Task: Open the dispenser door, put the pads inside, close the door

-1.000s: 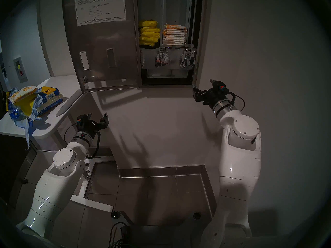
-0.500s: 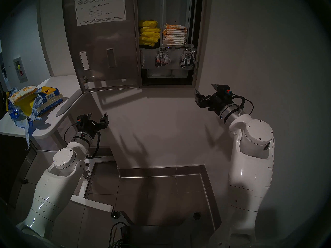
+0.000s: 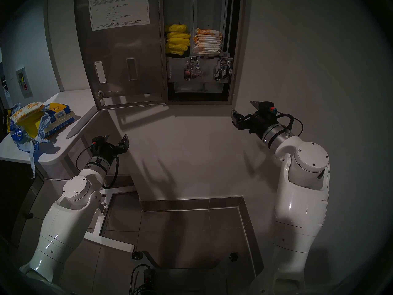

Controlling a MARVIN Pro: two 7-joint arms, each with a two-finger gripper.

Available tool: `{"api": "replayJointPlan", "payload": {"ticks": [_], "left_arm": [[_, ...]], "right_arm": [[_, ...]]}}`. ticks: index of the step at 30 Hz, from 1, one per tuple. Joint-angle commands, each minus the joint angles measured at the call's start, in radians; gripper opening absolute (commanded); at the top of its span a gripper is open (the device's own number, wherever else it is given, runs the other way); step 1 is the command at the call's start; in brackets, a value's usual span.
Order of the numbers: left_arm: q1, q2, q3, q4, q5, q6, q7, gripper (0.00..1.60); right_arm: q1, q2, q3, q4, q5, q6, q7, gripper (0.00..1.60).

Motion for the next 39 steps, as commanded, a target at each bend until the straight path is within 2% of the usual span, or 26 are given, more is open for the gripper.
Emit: {"api": "replayJointPlan", "payload": {"ticks": [1, 10, 19, 24, 30, 34, 36, 39], "left_arm": [[-0.026, -0.001, -0.008, -0.029, 0.0, -0.014, -0.001, 1.6], [-0.024, 0.023, 0.003, -0.102, -0.022, -0.008, -0.069, 1.6], [0.007, 0.062, -0.025, -0.178, -0.067, 0.019, -0.125, 1.6], [0.053, 0.093, -0.085, -0.246, -0.112, 0.037, -0.154, 1.6], [0.084, 0.095, -0.15, -0.298, -0.148, 0.041, -0.154, 1.6], [0.104, 0.09, -0.198, -0.336, -0.168, 0.039, -0.147, 1.6], [0.11, 0.069, -0.228, -0.357, -0.177, 0.032, -0.121, 1.6], [0.12, 0.066, -0.237, -0.368, -0.184, 0.039, -0.118, 1.6]], "right_arm": [[0.024, 0.001, -0.002, -0.035, 0.002, -0.009, -0.005, 1.6], [0.024, 0.001, -0.002, -0.033, 0.002, -0.01, -0.002, 1.6], [0.024, 0.001, -0.002, -0.034, 0.002, -0.01, -0.005, 1.6], [0.024, 0.002, -0.003, -0.034, 0.003, -0.01, -0.006, 1.6], [0.023, 0.002, -0.003, -0.033, 0.003, -0.01, -0.006, 1.6], [0.023, 0.002, -0.004, -0.033, 0.003, -0.01, -0.007, 1.6], [0.023, 0.002, -0.004, -0.033, 0.003, -0.01, -0.007, 1.6], [0.023, 0.002, -0.004, -0.034, 0.003, -0.01, -0.008, 1.6]]}}
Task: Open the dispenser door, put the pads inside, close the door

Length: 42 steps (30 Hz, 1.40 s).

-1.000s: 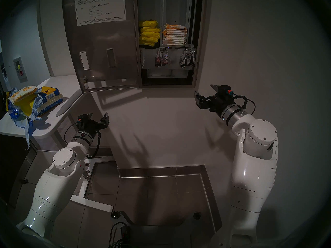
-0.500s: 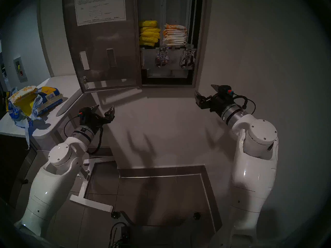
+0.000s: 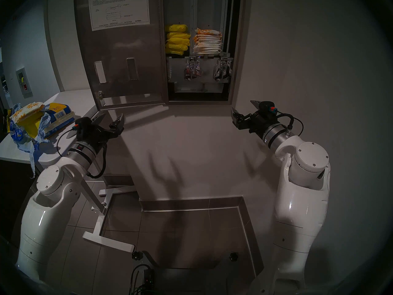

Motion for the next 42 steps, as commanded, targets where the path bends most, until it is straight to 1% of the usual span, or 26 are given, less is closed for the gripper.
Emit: {"api": "replayJointPlan", "payload": {"ticks": [1, 23, 28, 30, 31, 32, 33, 35, 36, 37, 40, 41, 42], "left_arm": [[0.009, -0.016, -0.069, -0.081, -0.033, -0.006, 0.028, 1.6], [0.021, -0.011, -0.076, -0.097, -0.053, 0.009, 0.05, 1.6], [0.092, 0.004, -0.12, -0.162, -0.049, -0.03, 0.002, 1.6], [0.113, 0.013, -0.135, -0.178, -0.04, -0.05, -0.023, 1.6], [0.141, 0.018, -0.149, -0.209, -0.028, -0.05, -0.024, 1.6], [0.147, 0.022, -0.153, -0.206, -0.022, -0.064, -0.038, 1.6], [0.168, 0.025, -0.163, -0.222, -0.012, -0.067, -0.045, 1.6], [0.199, 0.025, -0.181, -0.242, -0.002, -0.083, -0.063, 1.6], [0.226, 0.02, -0.196, -0.267, 0.0, -0.083, -0.065, 1.6], [0.233, 0.021, -0.204, -0.264, 0.003, -0.098, -0.082, 1.6], [0.286, 0.006, -0.249, -0.31, 0.018, -0.107, -0.104, 1.6], [0.306, 0.007, -0.268, -0.328, 0.035, -0.116, -0.113, 1.6], [0.302, 0.003, -0.275, -0.321, 0.045, -0.125, -0.127, 1.6]], "right_arm": [[0.023, 0.002, -0.003, -0.033, 0.004, -0.008, -0.002, 1.6], [0.022, 0.003, -0.004, -0.034, 0.005, -0.007, -0.004, 1.6], [0.022, 0.004, -0.004, -0.033, 0.005, -0.008, -0.004, 1.6], [0.022, 0.004, -0.004, -0.033, 0.005, -0.008, -0.005, 1.6], [0.022, 0.004, -0.004, -0.033, 0.005, -0.008, -0.005, 1.6], [0.022, 0.004, -0.004, -0.033, 0.005, -0.008, -0.005, 1.6], [0.022, 0.004, -0.004, -0.032, 0.005, -0.008, -0.005, 1.6], [0.022, 0.004, -0.005, -0.032, 0.005, -0.008, -0.005, 1.6], [0.022, 0.004, -0.005, -0.032, 0.005, -0.008, -0.005, 1.6], [0.022, 0.004, -0.005, -0.032, 0.005, -0.008, -0.005, 1.6], [0.022, 0.004, -0.005, -0.032, 0.005, -0.008, -0.005, 1.6], [0.022, 0.004, -0.005, -0.031, 0.005, -0.008, -0.005, 1.6], [0.022, 0.004, -0.005, -0.031, 0.005, -0.008, -0.005, 1.6]]}}
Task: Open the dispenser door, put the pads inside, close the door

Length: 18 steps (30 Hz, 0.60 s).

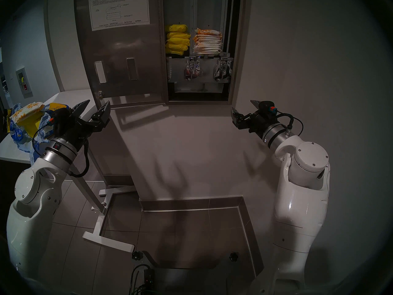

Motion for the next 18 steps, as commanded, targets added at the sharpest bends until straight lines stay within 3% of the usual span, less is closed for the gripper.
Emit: {"api": "replayJointPlan", "payload": {"ticks": [1, 11, 18], "left_arm": [[0.126, -0.014, -0.116, -0.123, 0.057, -0.069, -0.064, 1.6], [0.261, -0.063, -0.307, -0.166, 0.112, -0.13, -0.158, 1.6], [0.315, -0.098, -0.419, -0.166, 0.146, -0.17, -0.213, 1.6]], "right_arm": [[0.022, 0.004, -0.002, -0.03, 0.004, -0.008, 0.0, 1.6], [0.022, 0.004, -0.002, -0.03, 0.005, -0.008, -0.001, 1.6], [0.022, 0.004, -0.002, -0.03, 0.005, -0.008, -0.001, 1.6]]}}
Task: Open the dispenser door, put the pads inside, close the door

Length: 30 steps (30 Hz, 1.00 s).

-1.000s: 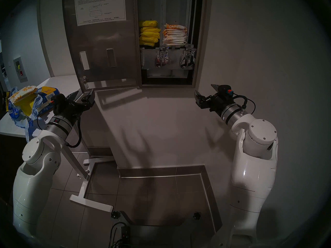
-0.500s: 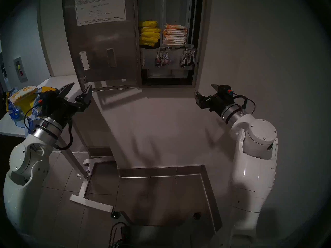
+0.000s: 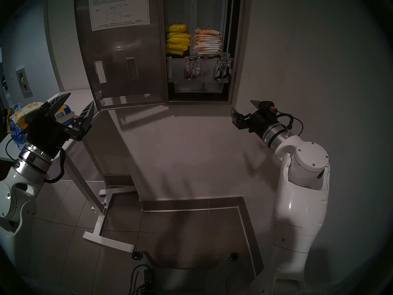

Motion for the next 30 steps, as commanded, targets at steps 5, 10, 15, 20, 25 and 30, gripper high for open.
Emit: {"api": "replayJointPlan", "payload": {"ticks": [5, 10, 15, 20, 25, 30], "left_arm": [[0.099, -0.048, -0.23, -0.024, 0.052, -0.099, -0.101, 1.6], [0.11, -0.061, -0.306, -0.01, 0.062, -0.133, -0.157, 1.6], [0.135, -0.06, -0.412, 0.021, 0.068, -0.169, -0.242, 1.6], [0.13, -0.049, -0.5, 0.071, 0.076, -0.201, -0.307, 1.6], [0.125, -0.034, -0.574, 0.122, 0.084, -0.231, -0.361, 1.6], [0.121, -0.016, -0.652, 0.171, 0.065, -0.26, -0.421, 1.6]], "right_arm": [[0.022, 0.004, -0.001, -0.03, 0.005, -0.008, 0.0, 1.6], [0.022, 0.004, -0.001, -0.03, 0.005, -0.008, 0.0, 1.6], [0.022, 0.004, -0.002, -0.031, 0.005, -0.008, 0.0, 1.6], [0.022, 0.004, -0.002, -0.031, 0.005, -0.008, -0.001, 1.6], [0.022, 0.004, -0.002, -0.031, 0.005, -0.008, -0.001, 1.6], [0.022, 0.005, -0.002, -0.032, 0.005, -0.008, -0.001, 1.6]]}}
